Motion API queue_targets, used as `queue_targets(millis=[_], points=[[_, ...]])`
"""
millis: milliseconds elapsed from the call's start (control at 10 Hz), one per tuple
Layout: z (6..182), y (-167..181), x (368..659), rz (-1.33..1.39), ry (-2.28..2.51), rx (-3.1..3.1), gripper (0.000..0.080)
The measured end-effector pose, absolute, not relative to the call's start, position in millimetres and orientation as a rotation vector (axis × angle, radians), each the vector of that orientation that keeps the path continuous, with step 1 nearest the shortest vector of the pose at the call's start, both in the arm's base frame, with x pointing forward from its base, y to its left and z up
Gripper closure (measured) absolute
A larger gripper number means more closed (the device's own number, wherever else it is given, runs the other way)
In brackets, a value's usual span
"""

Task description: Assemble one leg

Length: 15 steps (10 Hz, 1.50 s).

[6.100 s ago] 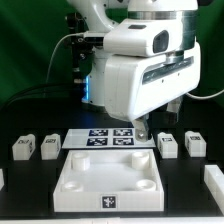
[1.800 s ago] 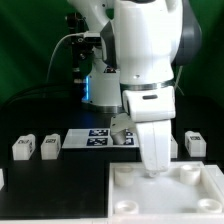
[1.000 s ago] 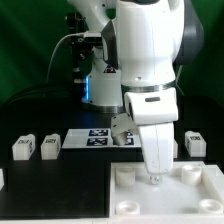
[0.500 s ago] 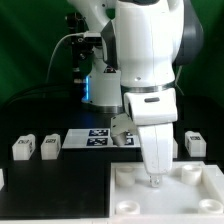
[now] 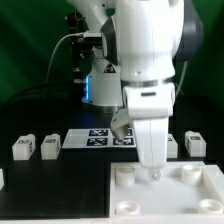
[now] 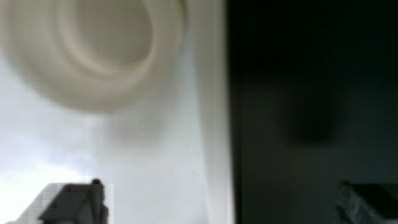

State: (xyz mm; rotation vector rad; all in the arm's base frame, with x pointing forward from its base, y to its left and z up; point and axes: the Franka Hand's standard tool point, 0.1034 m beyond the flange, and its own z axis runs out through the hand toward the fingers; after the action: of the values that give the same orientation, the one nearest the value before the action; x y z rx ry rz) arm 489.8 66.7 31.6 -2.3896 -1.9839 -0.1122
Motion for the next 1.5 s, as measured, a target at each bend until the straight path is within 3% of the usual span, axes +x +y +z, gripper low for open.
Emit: queue_targets(millis=[400, 1000, 1300, 1500], points=[[72.2, 136, 481, -0.168, -1.159, -2.876, 0.0151], [66.8, 161, 467, -0.105, -0.091, -3.019, 0.0151], [57.0, 170, 445, 0.053, -0.024, -3.035, 0.0151], [45.6, 173, 431, 0.392, -0.037, -3.041, 0.0151]])
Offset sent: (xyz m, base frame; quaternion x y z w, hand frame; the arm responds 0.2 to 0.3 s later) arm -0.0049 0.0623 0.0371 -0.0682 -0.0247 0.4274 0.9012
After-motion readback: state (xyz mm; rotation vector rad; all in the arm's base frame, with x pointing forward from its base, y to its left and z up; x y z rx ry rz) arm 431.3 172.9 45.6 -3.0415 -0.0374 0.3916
